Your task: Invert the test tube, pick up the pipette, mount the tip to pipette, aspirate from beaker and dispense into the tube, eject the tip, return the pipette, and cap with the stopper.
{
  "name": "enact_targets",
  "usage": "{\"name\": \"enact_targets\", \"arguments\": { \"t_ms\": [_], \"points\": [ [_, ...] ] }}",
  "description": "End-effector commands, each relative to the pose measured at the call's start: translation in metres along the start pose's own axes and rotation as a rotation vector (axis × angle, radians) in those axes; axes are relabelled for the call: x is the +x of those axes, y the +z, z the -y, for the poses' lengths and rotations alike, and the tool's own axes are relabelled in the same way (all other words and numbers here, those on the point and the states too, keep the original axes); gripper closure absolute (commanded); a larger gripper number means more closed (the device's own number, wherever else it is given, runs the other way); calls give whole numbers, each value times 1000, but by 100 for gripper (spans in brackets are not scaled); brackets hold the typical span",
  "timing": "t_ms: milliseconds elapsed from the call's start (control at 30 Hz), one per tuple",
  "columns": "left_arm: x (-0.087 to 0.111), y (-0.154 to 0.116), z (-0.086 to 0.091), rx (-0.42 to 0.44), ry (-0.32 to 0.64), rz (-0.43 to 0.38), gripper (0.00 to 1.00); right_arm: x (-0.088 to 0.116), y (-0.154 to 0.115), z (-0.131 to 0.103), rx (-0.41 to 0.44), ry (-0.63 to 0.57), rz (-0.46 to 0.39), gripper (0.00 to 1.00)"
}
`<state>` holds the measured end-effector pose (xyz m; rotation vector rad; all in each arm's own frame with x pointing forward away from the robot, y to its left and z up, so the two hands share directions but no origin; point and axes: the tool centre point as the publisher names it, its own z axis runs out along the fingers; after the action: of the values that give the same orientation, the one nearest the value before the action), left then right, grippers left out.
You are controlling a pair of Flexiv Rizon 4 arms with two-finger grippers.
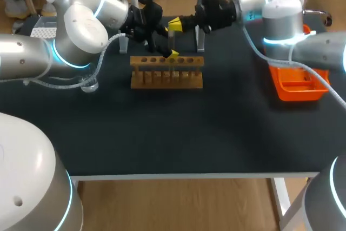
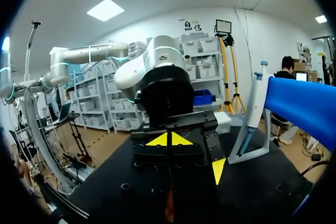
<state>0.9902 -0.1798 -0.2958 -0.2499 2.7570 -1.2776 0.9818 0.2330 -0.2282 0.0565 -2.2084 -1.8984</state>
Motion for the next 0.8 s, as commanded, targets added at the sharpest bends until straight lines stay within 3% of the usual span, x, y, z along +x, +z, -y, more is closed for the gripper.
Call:
{"name": "enact_targets", "arguments": {
  "t_ms": [33,333,600,633,667,733,800],
  "points": [
    [-1,0,1,-4,-1,-3,0,-1,-1,11,-28,-16,2,100],
    [-1,0,1,-4,-1,-3,0,0,-7,-17,-105,-75,-3,100],
    [-1,0,1,-4,-1,-3,0,2,-18,-34,-94,-127,7,100],
    [-1,0,1,-4,-1,-3,0,2,-20,-35,-87,-133,9,88],
    [-1,0,1,-4,-1,-3,0,3,-24,-37,-75,-140,16,64],
    [-1,0,1,-4,-1,-3,0,2,-29,-38,-56,-150,23,47],
    [-1,0,1,-4,-1,-3,0,2,-36,-39,-31,-163,35,15]
  ]
}}
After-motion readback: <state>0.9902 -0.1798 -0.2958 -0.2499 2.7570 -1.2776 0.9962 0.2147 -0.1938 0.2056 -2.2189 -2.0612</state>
